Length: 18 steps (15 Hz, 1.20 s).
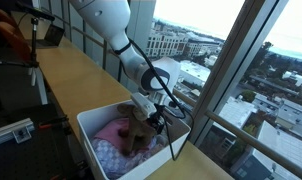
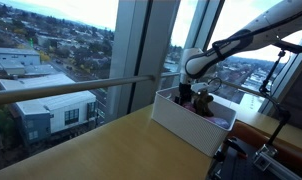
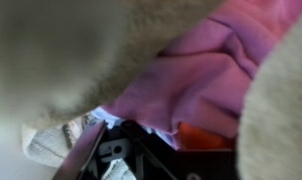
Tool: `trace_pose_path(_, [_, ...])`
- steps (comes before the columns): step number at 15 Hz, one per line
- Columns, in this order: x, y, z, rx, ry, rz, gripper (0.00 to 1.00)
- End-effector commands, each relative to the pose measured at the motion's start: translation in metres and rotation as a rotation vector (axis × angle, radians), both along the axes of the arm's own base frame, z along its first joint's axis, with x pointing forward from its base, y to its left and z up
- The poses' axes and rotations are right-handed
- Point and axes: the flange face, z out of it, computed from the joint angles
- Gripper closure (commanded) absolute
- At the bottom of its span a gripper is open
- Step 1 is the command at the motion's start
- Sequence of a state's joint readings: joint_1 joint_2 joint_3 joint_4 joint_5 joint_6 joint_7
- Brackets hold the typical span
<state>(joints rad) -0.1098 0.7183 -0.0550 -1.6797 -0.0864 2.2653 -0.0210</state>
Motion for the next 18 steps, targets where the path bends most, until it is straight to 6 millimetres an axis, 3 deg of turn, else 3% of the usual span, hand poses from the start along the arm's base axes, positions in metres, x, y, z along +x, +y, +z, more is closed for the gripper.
trace_pose_path(1, [-0.006, 0.012, -0.007, 0.064, 0.049, -0.029, 0.50])
trace_pose_path(5, [-0.013, 0.045, 0.026, 0.149, 0.069, -0.073, 0.80])
trace_pose_path(8, [-0.018, 0.067, 0.074, 0.195, 0.054, -0.102, 0.99])
trace_pose_path(15, [-0.033, 0.105, 0.234, 0.185, -0.161, -0.088, 0.96])
trace_pose_path(18, [-0.047, 0.131, 0.303, 0.176, -0.272, -0.051, 0.96])
